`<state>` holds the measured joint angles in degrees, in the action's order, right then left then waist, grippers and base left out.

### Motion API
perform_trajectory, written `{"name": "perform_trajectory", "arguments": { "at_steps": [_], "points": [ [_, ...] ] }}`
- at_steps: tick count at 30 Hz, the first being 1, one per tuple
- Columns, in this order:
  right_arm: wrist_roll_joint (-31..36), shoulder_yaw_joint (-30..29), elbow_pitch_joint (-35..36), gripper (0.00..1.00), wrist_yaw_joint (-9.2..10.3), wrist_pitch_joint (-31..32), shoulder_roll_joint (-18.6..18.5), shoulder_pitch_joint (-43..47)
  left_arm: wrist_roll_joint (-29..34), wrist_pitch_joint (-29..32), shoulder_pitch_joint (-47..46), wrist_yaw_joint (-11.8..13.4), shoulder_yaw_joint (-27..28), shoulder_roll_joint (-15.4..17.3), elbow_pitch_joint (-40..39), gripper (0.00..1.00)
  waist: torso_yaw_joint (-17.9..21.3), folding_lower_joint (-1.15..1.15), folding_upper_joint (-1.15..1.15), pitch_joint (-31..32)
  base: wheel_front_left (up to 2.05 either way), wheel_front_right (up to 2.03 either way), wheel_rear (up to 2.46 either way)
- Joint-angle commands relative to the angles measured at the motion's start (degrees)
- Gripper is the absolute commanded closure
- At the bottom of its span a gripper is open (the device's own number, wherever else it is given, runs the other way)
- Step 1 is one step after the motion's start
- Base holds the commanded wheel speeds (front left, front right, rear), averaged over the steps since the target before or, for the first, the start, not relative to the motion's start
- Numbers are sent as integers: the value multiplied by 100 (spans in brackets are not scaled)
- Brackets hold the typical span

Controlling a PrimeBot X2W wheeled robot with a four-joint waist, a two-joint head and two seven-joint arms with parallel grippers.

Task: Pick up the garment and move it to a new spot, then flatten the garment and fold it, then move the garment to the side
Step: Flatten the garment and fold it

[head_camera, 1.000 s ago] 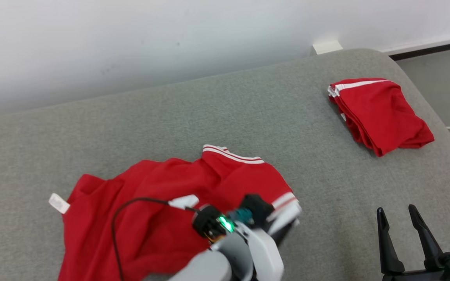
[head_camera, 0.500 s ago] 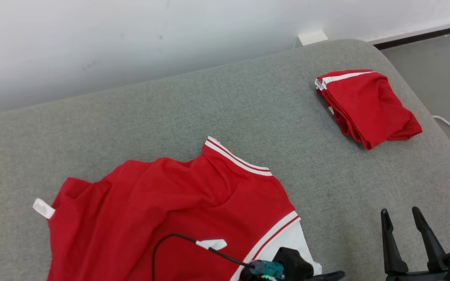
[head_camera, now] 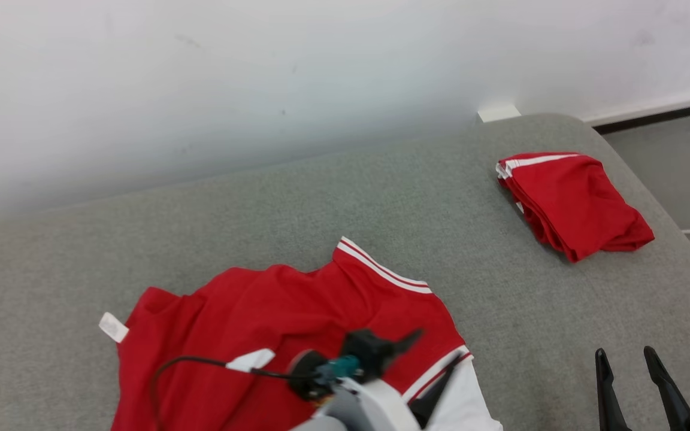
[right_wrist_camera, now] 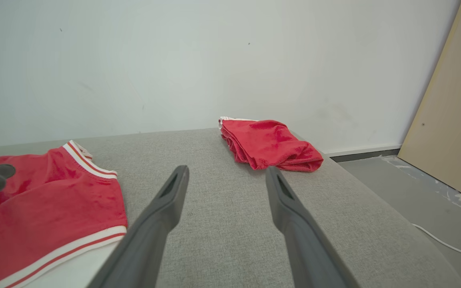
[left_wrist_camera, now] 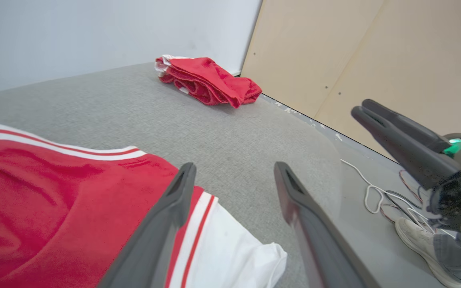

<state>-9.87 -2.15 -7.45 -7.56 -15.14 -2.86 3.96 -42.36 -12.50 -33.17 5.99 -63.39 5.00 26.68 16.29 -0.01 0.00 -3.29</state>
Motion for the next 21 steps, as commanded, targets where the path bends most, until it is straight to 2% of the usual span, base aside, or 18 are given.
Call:
{"name": "perform_trajectory", "arguments": {
  "at_steps": [1, 5, 7, 12, 21],
  "points": [
    [36, -6, 8, 0, 17, 4, -9, 52, 136, -77, 19, 153, 92, 138, 140, 0, -77, 1, 0, 86, 0, 0, 0],
    [62, 37, 13, 0, 17, 4, -10, 71, 343, -30, -177, 496, 135, 465, 699, 0, -141, 1, 0, 101, 0, 0, 0],
    [60, 56, 9, 0, 17, 4, -11, 62, 479, 103, -306, 535, 60, 587, 957, 0, -163, 1, 0, 99, 0, 0, 0],
    [87, 108, -10, 0, 17, 4, -11, 24, 684, 524, -695, 394, -179, 813, 1489, 0, -160, 1, 0, 59, 0, 0, 0],
    [64, 180, 12, 0, 17, 4, -10, -74, 1173, 1365, -1217, -101, -735, 917, 2278, 0, -38, 1, 0, -147, 0, 0, 0]
  ]
}}
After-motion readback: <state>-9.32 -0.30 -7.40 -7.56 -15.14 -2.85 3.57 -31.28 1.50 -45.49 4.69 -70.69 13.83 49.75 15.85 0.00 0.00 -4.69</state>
